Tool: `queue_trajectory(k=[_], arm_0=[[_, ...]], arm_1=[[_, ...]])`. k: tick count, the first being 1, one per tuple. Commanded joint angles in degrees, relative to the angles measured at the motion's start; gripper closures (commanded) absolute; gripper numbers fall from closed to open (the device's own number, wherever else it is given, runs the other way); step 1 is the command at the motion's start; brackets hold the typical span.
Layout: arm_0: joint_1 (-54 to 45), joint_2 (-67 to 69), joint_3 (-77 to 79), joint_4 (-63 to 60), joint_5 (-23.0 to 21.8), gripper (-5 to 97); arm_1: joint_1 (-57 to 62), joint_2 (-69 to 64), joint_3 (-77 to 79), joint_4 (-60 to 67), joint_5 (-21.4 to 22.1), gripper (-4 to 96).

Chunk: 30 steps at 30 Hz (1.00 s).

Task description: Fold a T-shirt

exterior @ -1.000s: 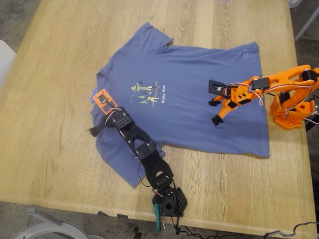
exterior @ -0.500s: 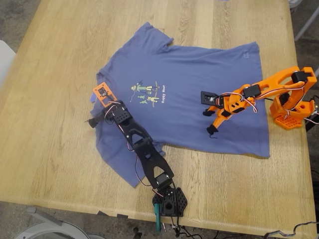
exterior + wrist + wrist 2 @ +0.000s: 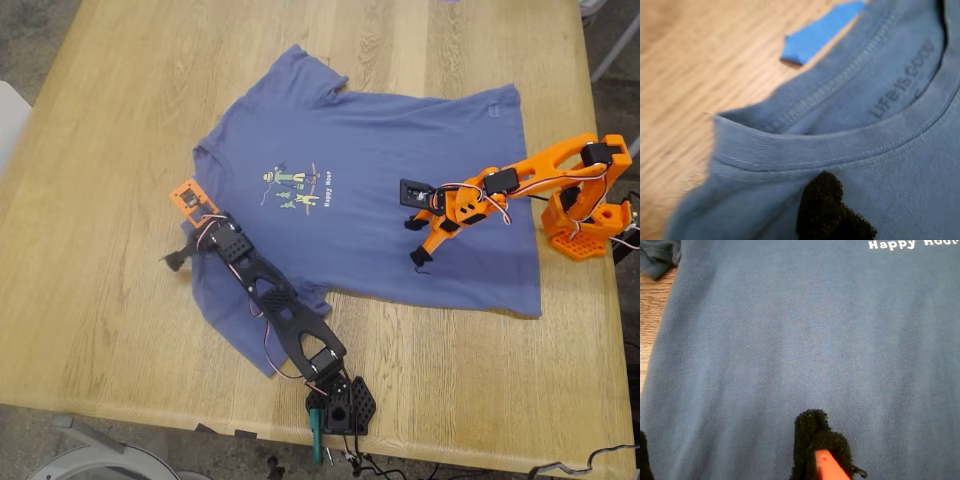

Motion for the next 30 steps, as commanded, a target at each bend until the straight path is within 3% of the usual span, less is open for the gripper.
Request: queue_trajectory(k=[1, 17, 20, 30], arm_0=[[-0.6, 3.7, -9.4, 0.6, 0.5, 15], [0.8, -4.8, -9.6, -1.3, -1.4, 24], [1.6, -5.7, -9.6, 0.7, -2.3, 30], [2.7, -7.3, -9.4, 6.8, -8.4, 65]], arm_1=[[-0.6, -0.2, -2.1, -0.9, 0.5, 51.0], [0.2, -12.4, -10.0, -3.6, 1.1, 51.2], [0.5, -13.6, -11.6, -3.4, 1.1, 51.4], [3.7, -12.1, -10.7, -2.8, 1.0, 51.8]])
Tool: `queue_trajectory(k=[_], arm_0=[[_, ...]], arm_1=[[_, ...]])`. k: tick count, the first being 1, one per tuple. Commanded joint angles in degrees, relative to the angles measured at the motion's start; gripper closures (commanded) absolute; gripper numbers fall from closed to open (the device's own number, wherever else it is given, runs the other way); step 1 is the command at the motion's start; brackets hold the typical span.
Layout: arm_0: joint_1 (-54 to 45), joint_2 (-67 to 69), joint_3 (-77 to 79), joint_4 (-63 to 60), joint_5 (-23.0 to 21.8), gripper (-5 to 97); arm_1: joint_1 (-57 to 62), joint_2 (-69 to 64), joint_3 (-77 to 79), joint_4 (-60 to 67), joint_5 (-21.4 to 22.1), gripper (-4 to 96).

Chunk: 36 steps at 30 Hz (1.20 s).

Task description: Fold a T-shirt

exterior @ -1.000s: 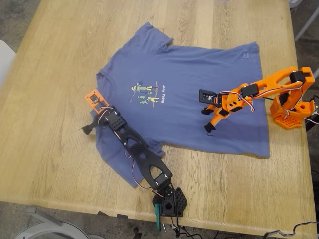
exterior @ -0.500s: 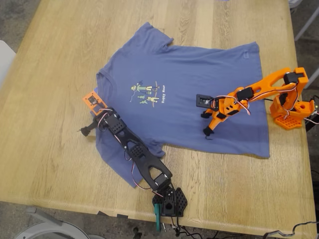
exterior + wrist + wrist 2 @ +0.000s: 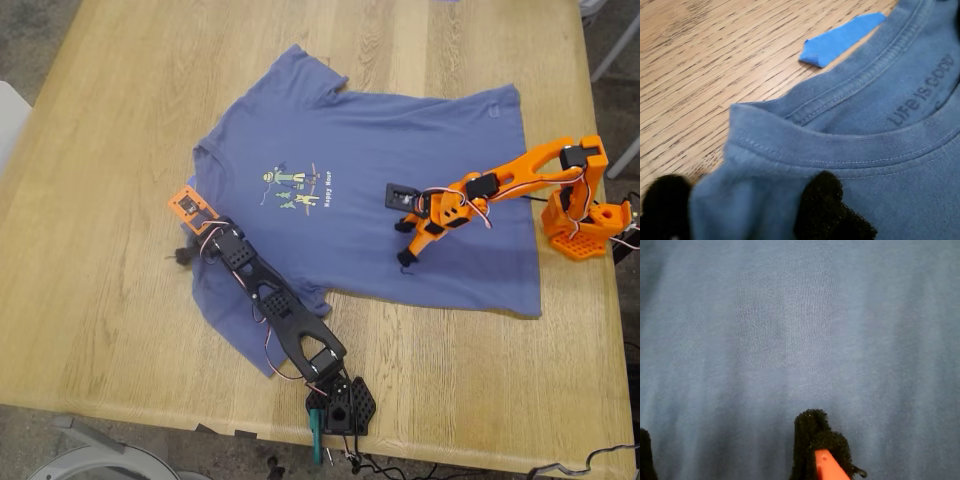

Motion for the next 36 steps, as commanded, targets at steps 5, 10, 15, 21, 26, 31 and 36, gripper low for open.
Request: queue_trajectory(k=[5, 10, 15, 21, 26, 31, 36], arm_0=[[1.5, -0.5, -2.3, 2.5, -3.4, 71], [1.7, -1.8, -2.4, 2.1, -3.6, 63], [1.9, -2.8, -2.4, 0.4, -2.7, 49], [2.0, -4.1, -1.5, -1.3, -1.0, 47], [1.8, -4.4, -0.4, -1.8, -0.5, 65], [2.2, -4.7, -0.4, 0.8, -0.4, 79], [1.9, -4.7, -0.8, 4.7, -0.4, 91]], arm_1=[[1.2, 1.9, -3.2, 0.2, 0.1, 52.0], [2.0, 2.4, -3.8, 1.1, -0.1, 52.0], [1.8, 2.5, -3.8, 1.5, -0.1, 52.0], [1.1, 2.5, -3.9, 1.5, 0.0, 52.0], [1.3, 2.7, -4.3, 1.7, 0.2, 52.2], [1.8, 3.3, -4.4, 2.5, 0.1, 52.2], [2.6, 4.4, -3.6, 4.7, 0.1, 52.2]])
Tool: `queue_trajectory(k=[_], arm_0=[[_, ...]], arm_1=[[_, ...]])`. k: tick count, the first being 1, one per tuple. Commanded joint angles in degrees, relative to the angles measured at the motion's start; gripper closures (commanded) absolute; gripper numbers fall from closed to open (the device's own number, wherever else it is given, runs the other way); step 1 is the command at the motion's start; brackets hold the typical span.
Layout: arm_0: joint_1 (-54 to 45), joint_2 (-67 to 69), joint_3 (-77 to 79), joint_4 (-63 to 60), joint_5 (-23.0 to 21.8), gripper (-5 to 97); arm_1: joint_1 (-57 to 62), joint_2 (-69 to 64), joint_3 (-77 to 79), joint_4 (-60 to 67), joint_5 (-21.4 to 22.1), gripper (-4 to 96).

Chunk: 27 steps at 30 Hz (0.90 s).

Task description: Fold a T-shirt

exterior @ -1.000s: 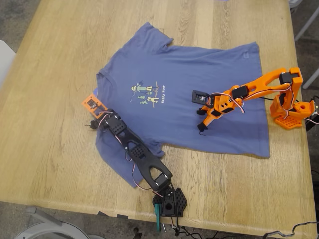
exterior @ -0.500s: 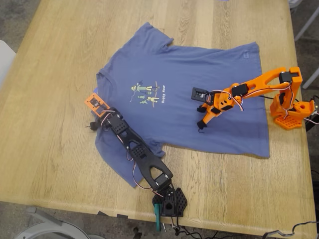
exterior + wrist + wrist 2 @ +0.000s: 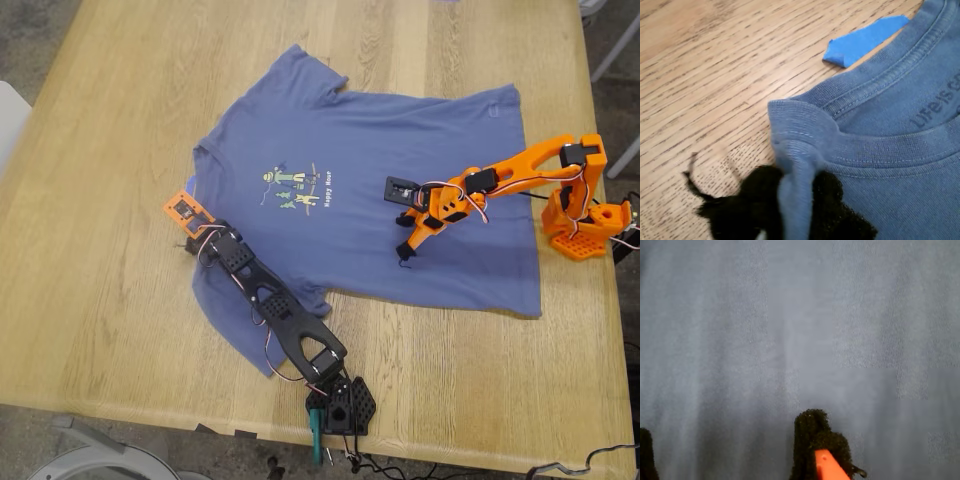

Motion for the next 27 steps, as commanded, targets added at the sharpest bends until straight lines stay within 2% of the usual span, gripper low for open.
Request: queue_trajectory(k=[1, 13, 21, 27], arm_0=[[0.8, -0.4, -0.8, 4.2, 0.2, 92], [3.6, -0.4, -2.2, 6.9, -0.8, 92], [4.9, 2.9, -2.4, 10.9, -1.0, 92], [5.7, 5.2, -2.4, 13.4, -1.1, 92]], arm_1=[[0.7, 4.3, -2.5, 1.1, 0.1, 52.2], [1.5, 6.3, -0.6, 3.2, 0.2, 53.3], [2.1, 5.1, 3.8, -1.8, 1.3, 53.4], [1.8, 0.6, 1.2, -4.3, 1.8, 53.5]])
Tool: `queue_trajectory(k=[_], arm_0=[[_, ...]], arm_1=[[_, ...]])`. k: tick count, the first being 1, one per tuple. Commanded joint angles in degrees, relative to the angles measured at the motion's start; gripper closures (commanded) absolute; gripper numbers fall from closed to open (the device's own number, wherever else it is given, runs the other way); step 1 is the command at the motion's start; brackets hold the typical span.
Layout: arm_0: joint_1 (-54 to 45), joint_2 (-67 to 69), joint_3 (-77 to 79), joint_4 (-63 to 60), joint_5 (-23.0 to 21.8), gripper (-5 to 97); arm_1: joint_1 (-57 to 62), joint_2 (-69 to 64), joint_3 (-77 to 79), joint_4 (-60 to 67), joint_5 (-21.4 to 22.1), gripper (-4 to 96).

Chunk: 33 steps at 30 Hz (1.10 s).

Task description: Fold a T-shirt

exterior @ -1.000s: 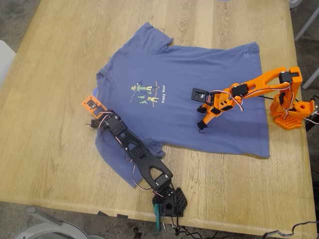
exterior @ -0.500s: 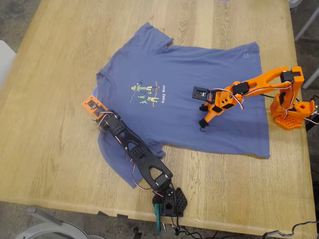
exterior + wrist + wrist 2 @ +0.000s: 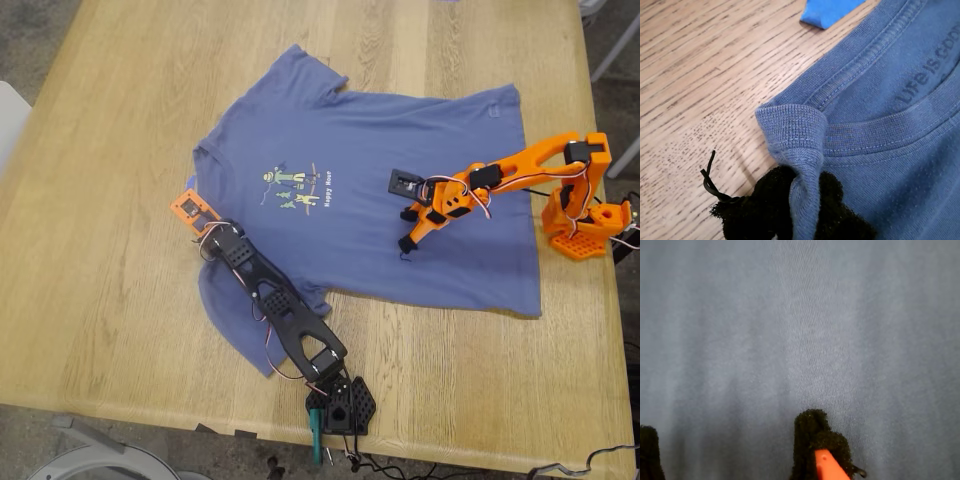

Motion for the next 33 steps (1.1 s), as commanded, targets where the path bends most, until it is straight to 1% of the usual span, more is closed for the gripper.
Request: queue_trajectory(k=[1, 4, 9, 18, 25, 27, 33], arm_0=[[4.0, 1.9, -2.4, 4.0, -1.1, 92], [4.5, 3.2, -2.4, 5.2, -1.1, 92], [5.3, 5.2, -2.4, 6.9, -1.1, 92], [8.1, 10.0, -2.4, 9.8, -1.4, 92], [10.9, 14.3, -2.4, 11.9, -1.7, 92], [11.3, 15.8, -2.4, 12.7, -1.7, 92], [13.1, 21.4, -2.5, 16.4, -1.8, 92]], arm_1=[[-0.4, -0.4, -3.1, -1.1, 1.1, 53.7], [-1.1, -1.5, -3.0, -1.9, 1.8, 54.1], [-1.5, -3.9, -4.4, -2.6, 1.8, 55.4], [-4.7, -9.2, -9.1, -1.6, 2.5, 55.7], [-7.3, -13.3, -13.8, 0.4, 2.6, 58.3], [-8.1, -13.5, -13.0, 0.3, 3.0, 60.0], [-9.7, -15.0, -12.4, 0.3, 3.2, 70.4]])
